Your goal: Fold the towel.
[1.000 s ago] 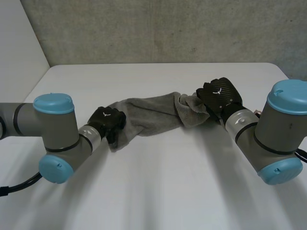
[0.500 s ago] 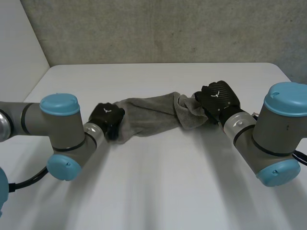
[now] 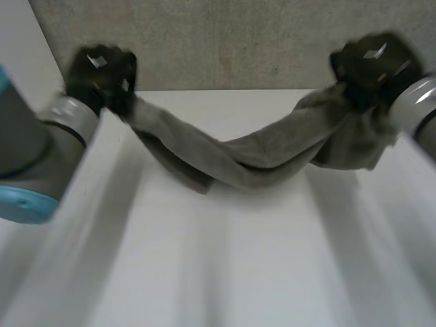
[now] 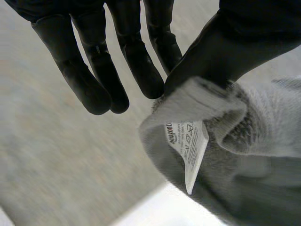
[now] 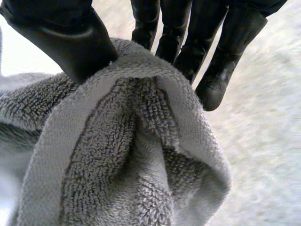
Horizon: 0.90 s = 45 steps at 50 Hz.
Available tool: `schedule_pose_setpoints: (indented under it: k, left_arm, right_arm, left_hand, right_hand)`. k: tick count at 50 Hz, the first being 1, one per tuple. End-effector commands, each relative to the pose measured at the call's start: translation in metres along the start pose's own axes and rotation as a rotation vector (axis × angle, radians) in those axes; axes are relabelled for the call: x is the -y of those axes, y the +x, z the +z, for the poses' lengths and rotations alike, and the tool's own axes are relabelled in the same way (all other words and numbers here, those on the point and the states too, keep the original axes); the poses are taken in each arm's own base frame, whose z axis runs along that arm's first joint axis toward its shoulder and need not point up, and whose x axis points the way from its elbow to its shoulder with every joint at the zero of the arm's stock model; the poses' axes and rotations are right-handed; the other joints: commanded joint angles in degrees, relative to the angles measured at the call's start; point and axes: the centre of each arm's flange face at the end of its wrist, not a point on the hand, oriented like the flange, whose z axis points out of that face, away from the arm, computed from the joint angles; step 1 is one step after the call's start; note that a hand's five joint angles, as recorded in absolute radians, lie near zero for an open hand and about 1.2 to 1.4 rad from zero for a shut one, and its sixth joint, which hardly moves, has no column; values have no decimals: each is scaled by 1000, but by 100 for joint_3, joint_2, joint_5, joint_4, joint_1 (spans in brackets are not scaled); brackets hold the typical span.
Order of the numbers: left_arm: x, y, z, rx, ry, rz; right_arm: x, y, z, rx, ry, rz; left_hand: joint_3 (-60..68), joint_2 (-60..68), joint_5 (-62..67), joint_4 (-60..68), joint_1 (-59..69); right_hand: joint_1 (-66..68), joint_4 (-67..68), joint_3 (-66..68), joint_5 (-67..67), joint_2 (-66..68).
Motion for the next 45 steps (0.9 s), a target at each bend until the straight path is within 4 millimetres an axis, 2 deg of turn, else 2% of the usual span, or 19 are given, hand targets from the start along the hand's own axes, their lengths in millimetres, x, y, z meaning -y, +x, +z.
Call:
schedule_pose_setpoints:
  k: [1,5,6,8,11,13,14,16,21,27,29,30,32,33,34,35,37,41,45]
  left_arm:
    - [52,-31,-14,46,141,-82]
    - [47,-29,-15,33,112,-87]
    - [42,-28,-15,29,85,-93]
    - [10,-21,-11,8,-23,-102]
    - [-8,-15,-8,-4,-79,-110]
    - [-39,-7,-5,-25,-172,-117]
    - [-39,-7,-5,-25,-173,-117]
    - [-72,-1,1,-36,-256,-121]
    - [-101,5,15,-43,-308,-120]
    - [-80,-2,39,-22,-206,-113]
    - [-48,-14,50,10,-88,-117]
    - [-48,-14,50,10,-87,-117]
    - [3,-30,55,76,120,-139]
    - [3,-30,55,76,121,-139]
    - [24,-38,54,115,215,-166]
    - [24,-38,54,115,216,-167]
    - [47,-50,50,166,319,-208]
    - [46,-58,46,184,300,-216]
    - [18,-52,38,172,169,-223]
  right_arm:
    - [37,52,-24,-58,42,62]
    - [21,58,-22,-31,-37,90]
    - [5,53,-16,16,-94,115]
    - [-31,34,-1,124,-230,159]
    - [-44,26,3,165,-285,161]
    - [-66,11,10,234,-363,137]
    - [-67,11,10,234,-364,137]
    - [-92,-4,22,291,-420,135]
    - [-112,-17,43,315,-430,135]
    - [-101,-18,75,220,-245,66]
    - [-83,-14,95,99,-28,28]
    - [-83,-14,95,99,-27,28]
    - [-47,8,93,-61,197,47]
    - [-47,8,93,-62,198,47]
    - [-19,26,83,-141,311,69]
    - [-19,26,83,-142,312,70]
    - [1,37,69,-177,385,137]
    - [-2,34,67,-143,353,172]
    - [-13,19,59,-20,215,186]
  left_hand:
    - [-818,-668,-1599,-712,-317]
    - [-818,-668,-1599,-712,-317]
    - [-818,-668,-1599,-712,-317]
    - [-818,-668,-1599,-712,-317]
    - [-818,-668,-1599,-712,-317]
    - [-818,-668,-1599,-712,-317]
    - [-818,-668,-1599,-712,-317]
    - [-818,-668,-1599,-712,-317]
    - [-818,-668,-1599,-712,-317]
    - [-818,-668,-1599,-712,-317]
    - [-818,-668,-1599,-712,-317]
    - [-818,-668,-1599,-712,-317]
    - [-818,-668,-1599,-712,-317]
    - [-818,-668,-1599,-712,-317]
    - [-818,-668,-1599,-712,-317]
    - [-818,-668,-1599,-712,-317]
    - [-818,-668,-1599,-712,-317]
    - [-818,-668,-1599,-712,-317]
    - [-818,-668,-1599,-712,-317]
  right_hand:
    - [627,331,397,522,759]
    - [627,331,397,522,759]
    - [627,331,397,522,759]
    - [627,331,397,522,759]
    - [627,331,397,522,759]
    - [627,331,397,522,759]
    - [627,331,397,522,759]
    - [627,331,397,522,759]
    - [627,331,397,522,759]
    - [627,331,397,522,759]
    - [627,331,397,522,759]
    - [627,331,397,522,759]
    - [627,331,397,522,759]
    - [627,331,397,522,759]
    - [627,331,397,522,759]
    - [627,331,397,522,759]
    - [627,331,397,522,759]
    - [627,331,397,522,759]
    - [627,331,397,522,759]
